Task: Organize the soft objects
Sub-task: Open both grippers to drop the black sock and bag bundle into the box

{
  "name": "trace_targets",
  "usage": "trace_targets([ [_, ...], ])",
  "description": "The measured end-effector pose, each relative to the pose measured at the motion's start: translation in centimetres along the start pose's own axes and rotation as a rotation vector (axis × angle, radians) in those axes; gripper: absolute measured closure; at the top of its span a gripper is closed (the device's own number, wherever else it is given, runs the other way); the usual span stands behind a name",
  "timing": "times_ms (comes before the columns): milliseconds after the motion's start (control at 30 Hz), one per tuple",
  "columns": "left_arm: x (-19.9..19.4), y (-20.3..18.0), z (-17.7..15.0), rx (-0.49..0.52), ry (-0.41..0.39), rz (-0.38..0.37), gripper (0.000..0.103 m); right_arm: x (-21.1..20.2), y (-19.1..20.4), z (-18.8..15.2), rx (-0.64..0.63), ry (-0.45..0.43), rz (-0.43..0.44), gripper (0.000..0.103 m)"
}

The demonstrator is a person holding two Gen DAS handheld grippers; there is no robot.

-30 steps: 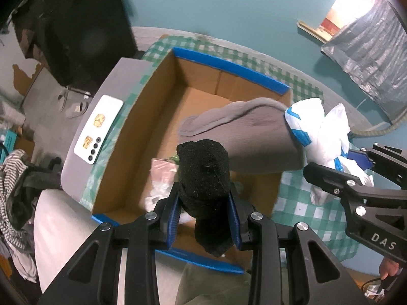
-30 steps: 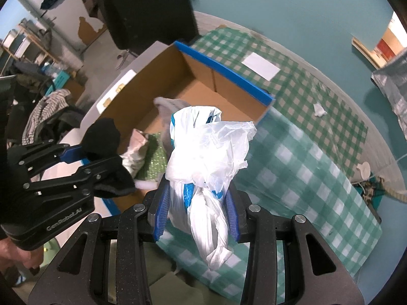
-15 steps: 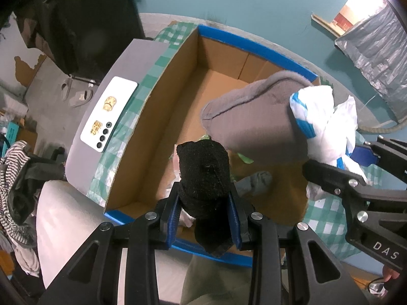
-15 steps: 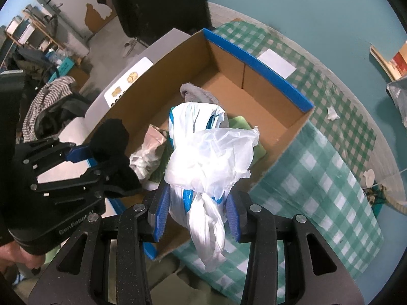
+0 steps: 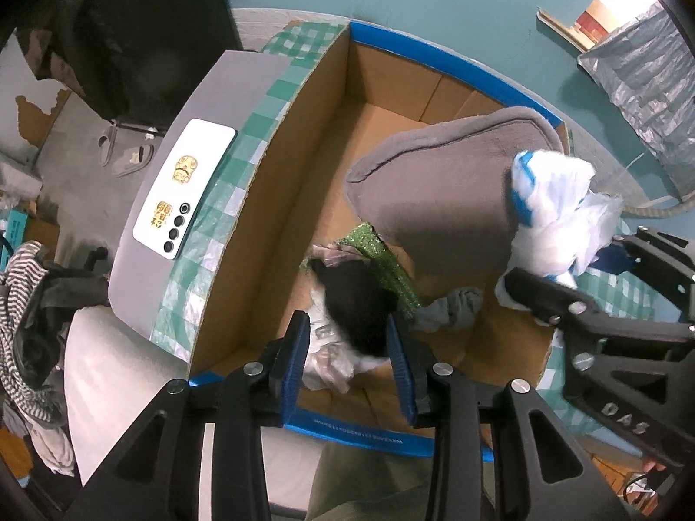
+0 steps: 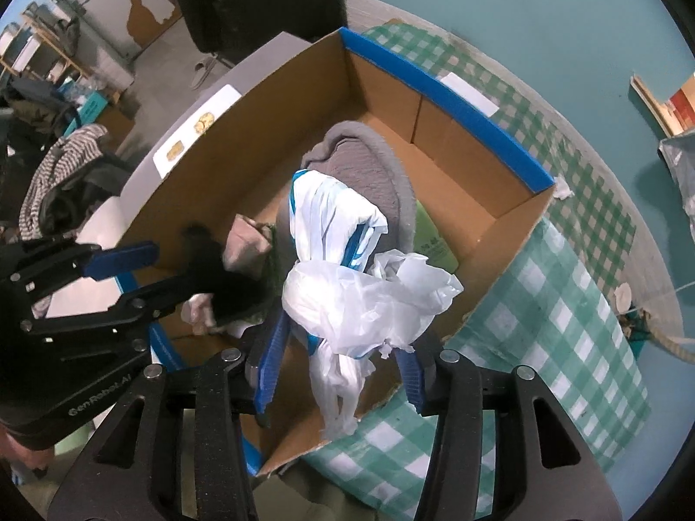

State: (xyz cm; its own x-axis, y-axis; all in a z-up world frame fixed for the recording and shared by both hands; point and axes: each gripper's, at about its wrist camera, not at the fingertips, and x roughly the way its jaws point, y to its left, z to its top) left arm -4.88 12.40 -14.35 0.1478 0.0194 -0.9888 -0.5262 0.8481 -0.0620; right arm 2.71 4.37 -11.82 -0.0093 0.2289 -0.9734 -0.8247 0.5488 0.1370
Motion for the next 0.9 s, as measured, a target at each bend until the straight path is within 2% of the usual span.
trace_targets([
  [100, 0.1, -0.1, 0.1, 0.007, 0.003, -0.001, 0.063, 1.0, 0.3, -0.1, -0.017, 0.026, -0.008, 0.051],
  [167, 0.1, -0.1, 0.1, 0.011, 0.003, -0.003, 0.062, 1.7, 0.4, -0.2, -0.015, 0.042, -0.011, 0.044],
  [200, 0.0, -0.1, 0.1, 0.012, 0.002, -0.002, 0.061, 2.1, 0.4, -0.3, -0.012, 0.050, -0.014, 0.037],
  [233, -0.1, -0.1, 0.1, 0.013, 0.001, -0.003, 0.059, 2.2, 0.4, -0.3, -0.009, 0.050, -0.017, 0.036],
  [400, -0.3, -0.2, 0.2, 0.012, -0.010, -0.004, 0.054, 2.1, 0.3, -0.5, -0.010, 0.033, -0.056, 0.035],
  [900, -2.0, 0.2, -0.7, -0.020, -0.040, -0.013, 0.050, -1.2, -1.0, -0.6, 0.038, -0.053, -0.041, 0.035],
])
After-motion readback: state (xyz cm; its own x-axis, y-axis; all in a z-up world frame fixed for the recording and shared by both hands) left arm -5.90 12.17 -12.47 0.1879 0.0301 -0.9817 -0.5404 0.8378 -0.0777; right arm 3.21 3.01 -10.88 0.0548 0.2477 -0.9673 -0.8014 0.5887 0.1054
